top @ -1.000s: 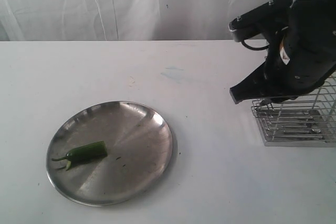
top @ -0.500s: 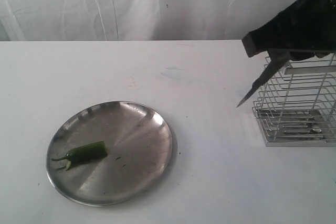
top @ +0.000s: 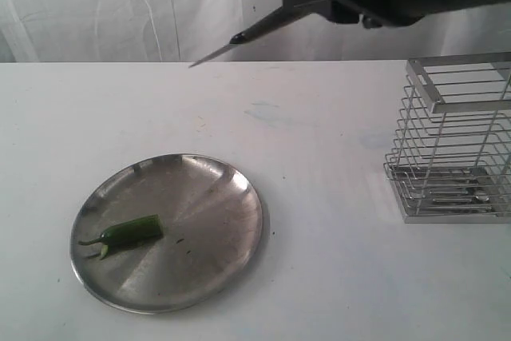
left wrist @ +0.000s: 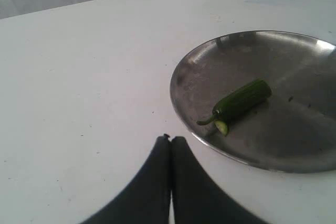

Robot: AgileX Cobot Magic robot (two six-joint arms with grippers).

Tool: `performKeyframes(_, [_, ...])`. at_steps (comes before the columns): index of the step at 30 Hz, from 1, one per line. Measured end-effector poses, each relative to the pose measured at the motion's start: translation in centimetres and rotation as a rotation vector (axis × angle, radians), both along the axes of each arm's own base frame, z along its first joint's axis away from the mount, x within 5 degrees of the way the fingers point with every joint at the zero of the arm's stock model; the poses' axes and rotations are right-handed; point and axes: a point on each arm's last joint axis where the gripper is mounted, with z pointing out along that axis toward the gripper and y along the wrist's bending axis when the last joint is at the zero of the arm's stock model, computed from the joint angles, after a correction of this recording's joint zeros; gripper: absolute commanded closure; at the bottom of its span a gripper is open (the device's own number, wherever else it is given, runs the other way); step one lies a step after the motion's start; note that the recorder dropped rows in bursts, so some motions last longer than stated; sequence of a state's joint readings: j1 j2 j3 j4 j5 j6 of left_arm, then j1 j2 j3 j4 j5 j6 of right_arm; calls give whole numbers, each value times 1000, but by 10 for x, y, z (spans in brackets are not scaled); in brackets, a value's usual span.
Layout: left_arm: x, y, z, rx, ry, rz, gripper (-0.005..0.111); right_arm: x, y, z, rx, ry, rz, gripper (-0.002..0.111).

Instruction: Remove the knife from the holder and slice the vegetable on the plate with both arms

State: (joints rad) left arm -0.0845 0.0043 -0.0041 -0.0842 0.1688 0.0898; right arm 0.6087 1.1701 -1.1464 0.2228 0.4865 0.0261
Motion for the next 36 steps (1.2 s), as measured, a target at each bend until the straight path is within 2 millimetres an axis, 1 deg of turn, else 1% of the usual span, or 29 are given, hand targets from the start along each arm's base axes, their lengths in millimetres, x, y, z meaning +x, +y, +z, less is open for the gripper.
performKeyframes(1, [0,0,0,0,0,0,107,2,2,-8,21,-11,-2,108])
performKeyframes(5, [0,0,0,0,0,0,107,6,4,-51,19,-16,-27,108])
performKeyframes(7, [0,0,0,0,0,0,107,4,7,-75,8,-24,-28,108])
performKeyframes(9, [0,0,0,0,0,0,107,-1,9,-92,12,-50,-26,108])
performKeyframes(13, [0,0,0,0,0,0,107,-15,15,-116,43,-122,-13,108])
performKeyframes(17, [0,0,0,0,0,0,107,-25,27,-137,92,-183,4,108])
performKeyframes(19, [0,0,0,0,0,0,107,-27,35,-151,91,-187,21,108])
performKeyframes(24, [0,0,0,0,0,0,107,-22,53,-189,11,-144,60,108])
performKeyframes(27, [0,0,0,0,0,0,107,-18,58,-204,-12,-123,58,108])
performKeyframes(32, [0,0,0,0,0,0,107,-17,61,-217,-46,-93,60,108])
performKeyframes(36, [0,0,0,0,0,0,107,-19,59,-227,-101,-3,63,108])
